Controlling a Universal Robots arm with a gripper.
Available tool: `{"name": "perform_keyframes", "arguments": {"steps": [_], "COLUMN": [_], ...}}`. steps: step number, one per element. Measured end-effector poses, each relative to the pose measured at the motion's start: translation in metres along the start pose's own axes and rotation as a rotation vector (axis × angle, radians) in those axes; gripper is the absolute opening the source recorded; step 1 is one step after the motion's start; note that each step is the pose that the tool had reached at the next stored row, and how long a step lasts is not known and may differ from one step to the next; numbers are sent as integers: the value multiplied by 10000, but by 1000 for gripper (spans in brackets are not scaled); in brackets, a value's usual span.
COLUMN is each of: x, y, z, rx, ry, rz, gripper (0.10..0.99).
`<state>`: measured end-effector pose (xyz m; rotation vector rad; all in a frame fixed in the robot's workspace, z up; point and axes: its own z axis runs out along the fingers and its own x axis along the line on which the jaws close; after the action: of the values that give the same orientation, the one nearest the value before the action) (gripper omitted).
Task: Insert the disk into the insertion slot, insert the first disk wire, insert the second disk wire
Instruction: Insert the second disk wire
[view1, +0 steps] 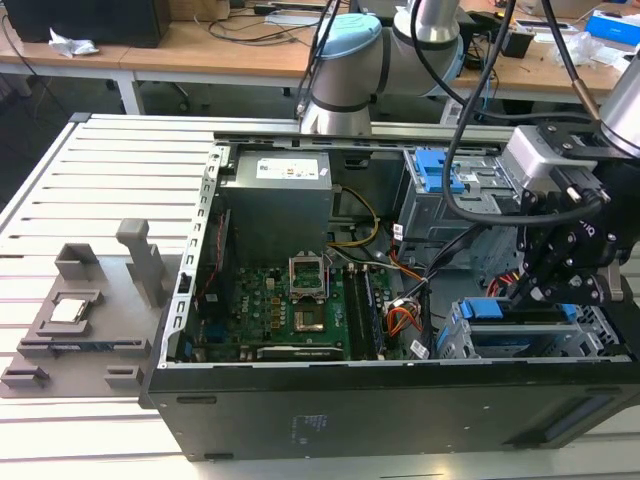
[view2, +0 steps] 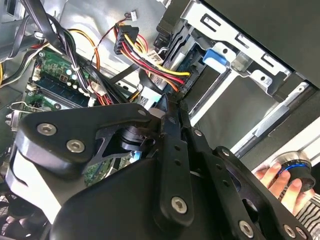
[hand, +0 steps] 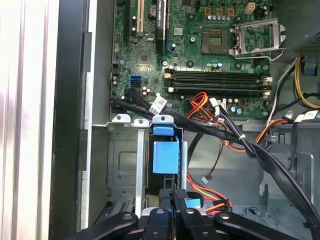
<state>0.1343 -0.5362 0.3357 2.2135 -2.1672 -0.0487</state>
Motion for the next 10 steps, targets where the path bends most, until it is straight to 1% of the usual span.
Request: {"name": "perform_keyframes", "arguments": {"steps": [4,6,7,8,9,10], "x": [-1,-1,-2,-5,-10,-16], "y": [-1,-1,0,5,8,9], "z": [3,5,-8,-103,-153,-176], "rx": [1,2,0,0,0,1], "ry": [-7,-9,-7,10,13,15], "rz": [-1,-1,-2,0,0,0], "gripper": [141,157,220,220,220,220]}}
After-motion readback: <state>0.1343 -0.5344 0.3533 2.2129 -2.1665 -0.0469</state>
